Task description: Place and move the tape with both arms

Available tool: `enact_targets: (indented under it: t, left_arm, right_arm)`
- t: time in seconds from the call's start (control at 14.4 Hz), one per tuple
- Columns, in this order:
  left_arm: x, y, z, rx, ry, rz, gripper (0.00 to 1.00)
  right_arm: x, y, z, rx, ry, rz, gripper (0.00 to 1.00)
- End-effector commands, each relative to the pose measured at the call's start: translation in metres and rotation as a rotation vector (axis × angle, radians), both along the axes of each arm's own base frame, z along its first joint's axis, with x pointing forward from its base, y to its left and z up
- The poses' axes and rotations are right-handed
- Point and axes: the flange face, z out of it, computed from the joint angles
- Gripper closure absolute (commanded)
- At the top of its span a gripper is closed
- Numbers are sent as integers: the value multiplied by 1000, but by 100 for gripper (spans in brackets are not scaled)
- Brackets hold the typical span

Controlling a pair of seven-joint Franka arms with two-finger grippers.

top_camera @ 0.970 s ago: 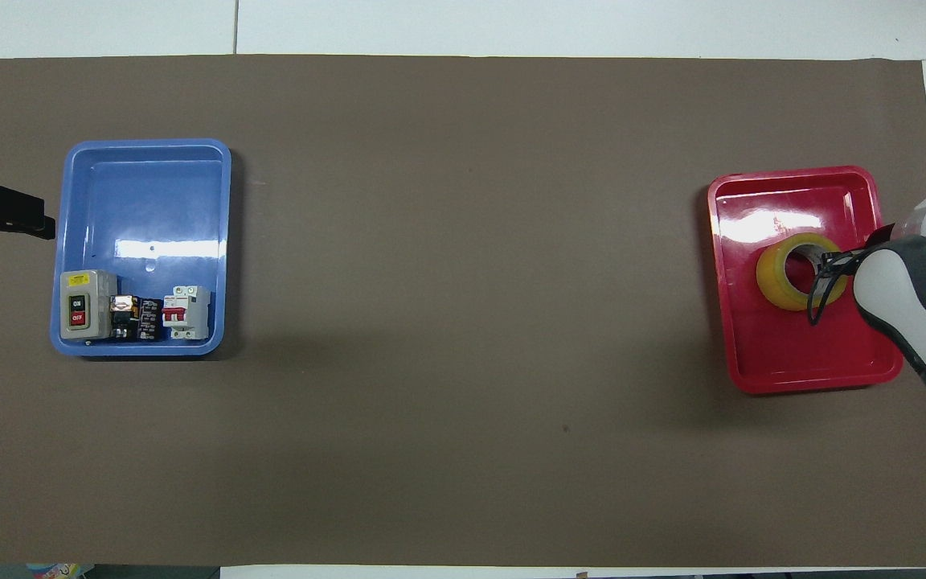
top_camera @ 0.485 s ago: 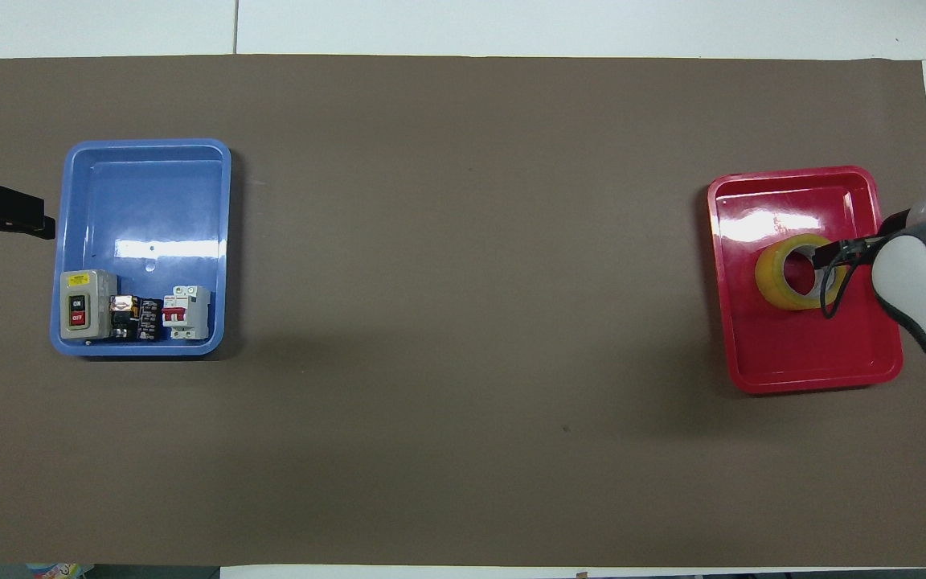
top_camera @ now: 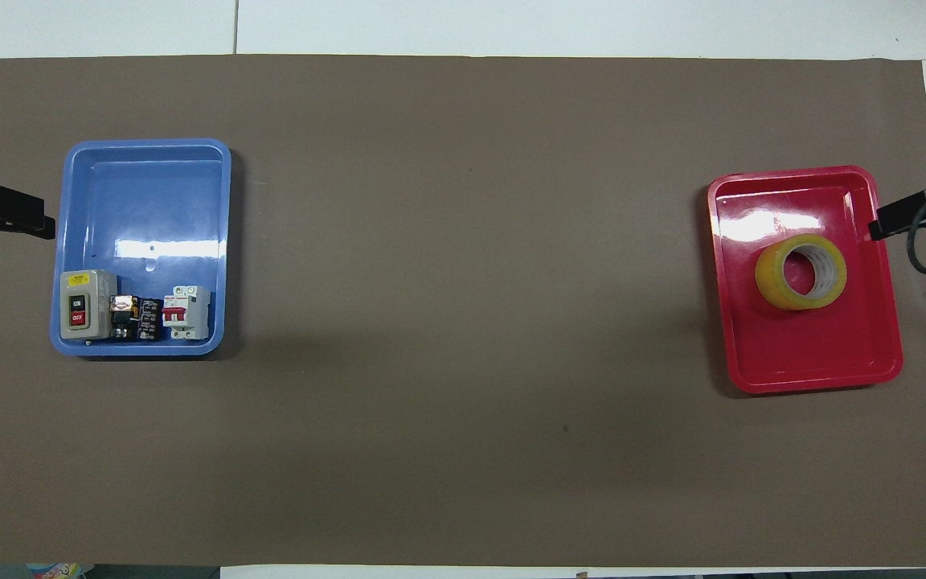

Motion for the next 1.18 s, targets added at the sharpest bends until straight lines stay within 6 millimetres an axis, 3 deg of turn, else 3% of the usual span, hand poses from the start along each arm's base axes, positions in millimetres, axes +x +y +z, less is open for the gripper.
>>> enact_targets:
  t: [0.0,0.14,0.49,0.69,1.11]
  left_arm:
    - [-7,1,1,-11,-14,-4,0]
    - [-7,2,1,-11,-16,-2,0]
    - [-7,2,1,-11,-16,-2,0]
    - [-7,1,1,-12,-16,-2,0]
    - [-7,2,1,-11,-16,-2,0]
  right_arm:
    - [-11,1,25,-14,-12,-12,0]
    - [-25,5,39,-25,15,-8,0]
    - [-36,-5,45,-19,45,-41,0]
    - [-44,12,56,-24,36,-20,0]
    - [-58,25,57,-27,47,-25,0]
